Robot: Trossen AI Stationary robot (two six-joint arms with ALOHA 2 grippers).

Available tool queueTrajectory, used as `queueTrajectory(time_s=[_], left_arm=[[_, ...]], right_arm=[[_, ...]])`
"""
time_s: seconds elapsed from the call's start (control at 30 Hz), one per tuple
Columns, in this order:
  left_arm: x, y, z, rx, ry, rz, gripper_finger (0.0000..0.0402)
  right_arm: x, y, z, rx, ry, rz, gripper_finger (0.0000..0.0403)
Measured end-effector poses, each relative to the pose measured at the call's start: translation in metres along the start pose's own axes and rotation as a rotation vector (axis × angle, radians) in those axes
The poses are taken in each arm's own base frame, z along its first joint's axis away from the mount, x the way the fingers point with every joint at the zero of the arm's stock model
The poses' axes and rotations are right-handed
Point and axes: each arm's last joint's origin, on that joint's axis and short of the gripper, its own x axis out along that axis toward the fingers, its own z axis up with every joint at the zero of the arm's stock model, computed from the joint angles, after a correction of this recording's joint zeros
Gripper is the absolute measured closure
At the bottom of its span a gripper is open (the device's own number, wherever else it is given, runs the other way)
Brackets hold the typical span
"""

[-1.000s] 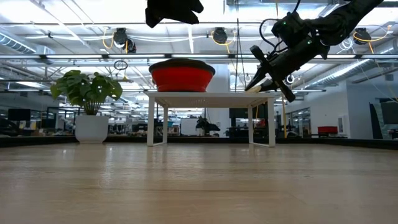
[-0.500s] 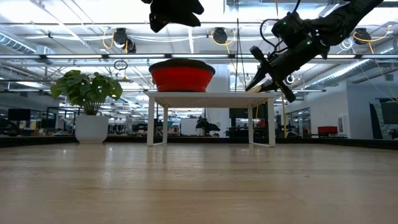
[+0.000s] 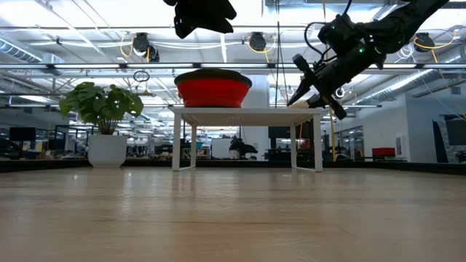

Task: Pick & Place Fruit
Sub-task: Put the yellow knife on the shelf

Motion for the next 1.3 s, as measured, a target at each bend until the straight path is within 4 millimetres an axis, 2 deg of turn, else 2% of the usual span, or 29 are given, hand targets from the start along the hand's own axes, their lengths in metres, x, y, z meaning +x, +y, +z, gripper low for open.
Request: queueTrajectory(time_s=[0.2,0.5,0.7,0.83,1.0,1.3], left_arm=[[0.0,0.0,-0.002,0.002,0.024,-0.024,0.0266],[0.0,-0.001,-0.003,0.007,0.041,-0.043,0.0266],[0.0,-0.001,-0.003,0.008,0.048,-0.068,0.0266],[0.0,-0.002,-0.003,0.002,0.049,-0.074,0.0266],[0.0,-0.002,-0.003,-0.017,0.049,-0.074,0.0266],[0.0,-0.002,-0.002,-0.045,0.037,-0.077,0.0266]], right_arm=[[0.0,0.0,0.001,0.0,-0.023,-0.013,0.0299],[-0.004,0.006,0.002,-0.061,-0.055,0.013,0.0314],[-0.022,0.021,0.0,-0.272,-0.077,0.103,0.0328],[-0.037,0.03,-0.008,-0.483,0.0,0.193,0.0353],[-0.051,0.031,-0.024,-0.661,0.11,0.2,0.0397],[-0.047,0.032,-0.043,-0.761,0.182,0.16,0.0401]])
